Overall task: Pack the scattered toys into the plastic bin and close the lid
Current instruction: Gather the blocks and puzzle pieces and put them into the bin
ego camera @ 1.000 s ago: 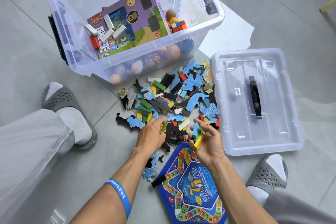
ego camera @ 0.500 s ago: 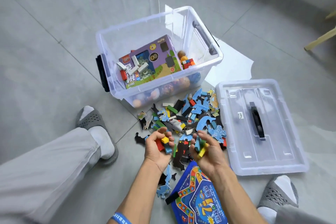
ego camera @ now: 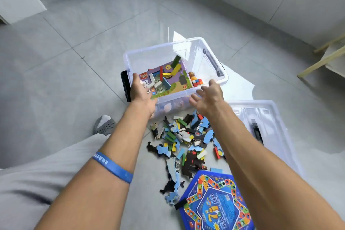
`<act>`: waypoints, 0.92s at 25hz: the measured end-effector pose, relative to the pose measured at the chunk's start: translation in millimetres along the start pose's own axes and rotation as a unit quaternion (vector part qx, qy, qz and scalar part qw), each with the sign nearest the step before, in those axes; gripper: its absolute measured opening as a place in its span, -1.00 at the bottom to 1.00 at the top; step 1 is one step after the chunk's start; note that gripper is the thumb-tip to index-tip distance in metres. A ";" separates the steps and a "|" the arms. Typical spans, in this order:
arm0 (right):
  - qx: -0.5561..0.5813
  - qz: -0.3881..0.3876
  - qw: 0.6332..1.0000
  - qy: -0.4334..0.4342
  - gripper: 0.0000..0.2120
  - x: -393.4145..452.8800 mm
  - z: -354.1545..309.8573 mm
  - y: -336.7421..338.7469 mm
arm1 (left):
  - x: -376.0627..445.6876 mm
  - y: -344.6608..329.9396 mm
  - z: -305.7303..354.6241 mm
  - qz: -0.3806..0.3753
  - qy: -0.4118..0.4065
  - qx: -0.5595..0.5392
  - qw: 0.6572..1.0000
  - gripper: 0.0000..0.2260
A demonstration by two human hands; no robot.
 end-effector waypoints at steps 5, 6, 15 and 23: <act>-0.204 0.179 0.960 -0.074 -0.69 25.7 114.8 176.0 | -34.2 107.3 -128.0 0.065 0.034 0.275 0.959 -0.76; -0.231 0.213 0.945 -0.090 -0.75 25.6 131.9 211.4 | -41.4 123.2 -156.5 0.042 0.058 0.353 0.933 -0.82; -0.523 0.319 0.789 0.041 -0.76 54.3 122.6 298.5 | -16.6 113.0 -230.0 -0.126 0.014 0.663 0.737 -0.87; -0.755 0.316 0.572 0.053 -0.61 102.7 128.7 287.8 | 9.6 83.5 -243.2 -0.108 -0.129 0.719 0.674 -0.77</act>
Point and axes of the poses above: each hand's wrist, its own x-axis towards the middle knuckle, its own y-axis out of the back of the hand, z = x × y, the point moved 10 cm from there along x, towards the middle knuckle, and after that the axes turned 13 degrees about -y, right-handed, at the moved point
